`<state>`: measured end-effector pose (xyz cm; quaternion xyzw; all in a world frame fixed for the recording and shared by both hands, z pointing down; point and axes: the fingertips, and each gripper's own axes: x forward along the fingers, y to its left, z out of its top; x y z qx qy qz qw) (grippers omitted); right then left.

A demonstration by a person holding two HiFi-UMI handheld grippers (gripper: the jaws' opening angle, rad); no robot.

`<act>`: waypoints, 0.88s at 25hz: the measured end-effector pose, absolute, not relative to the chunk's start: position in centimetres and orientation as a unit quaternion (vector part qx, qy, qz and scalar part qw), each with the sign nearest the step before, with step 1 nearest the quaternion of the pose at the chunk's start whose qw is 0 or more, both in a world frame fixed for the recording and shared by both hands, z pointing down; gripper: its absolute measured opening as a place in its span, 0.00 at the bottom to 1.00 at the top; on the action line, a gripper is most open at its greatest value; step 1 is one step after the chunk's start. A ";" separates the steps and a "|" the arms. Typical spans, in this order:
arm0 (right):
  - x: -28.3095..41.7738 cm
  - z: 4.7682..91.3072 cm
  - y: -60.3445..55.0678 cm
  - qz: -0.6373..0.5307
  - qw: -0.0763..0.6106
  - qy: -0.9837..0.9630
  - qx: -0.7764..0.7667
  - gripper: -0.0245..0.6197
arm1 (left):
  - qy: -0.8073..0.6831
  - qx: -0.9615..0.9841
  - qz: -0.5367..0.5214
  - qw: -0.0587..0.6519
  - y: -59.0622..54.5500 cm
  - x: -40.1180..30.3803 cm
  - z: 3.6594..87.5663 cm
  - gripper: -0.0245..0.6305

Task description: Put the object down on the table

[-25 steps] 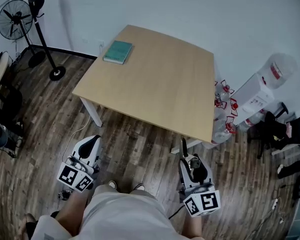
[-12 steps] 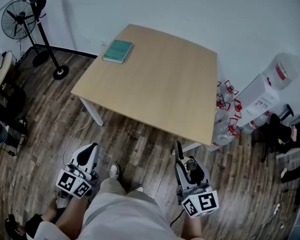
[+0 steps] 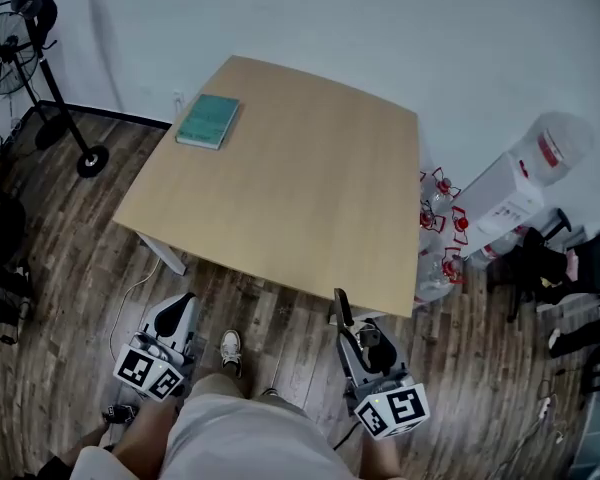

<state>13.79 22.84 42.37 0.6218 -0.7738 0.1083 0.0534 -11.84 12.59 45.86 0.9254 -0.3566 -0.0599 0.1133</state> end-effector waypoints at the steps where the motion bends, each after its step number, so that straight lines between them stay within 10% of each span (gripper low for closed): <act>1: 13.9 42.1 21.3 0.105 0.057 -0.772 0.624 0.37 | -0.350 0.929 -0.063 0.108 10.9 -11.3 45.5 0.05; 22: 15.8 41.2 3.4 0.117 0.082 -0.719 0.680 0.37 | -0.228 0.963 -0.073 0.126 -8.9 -3.9 44.6 0.05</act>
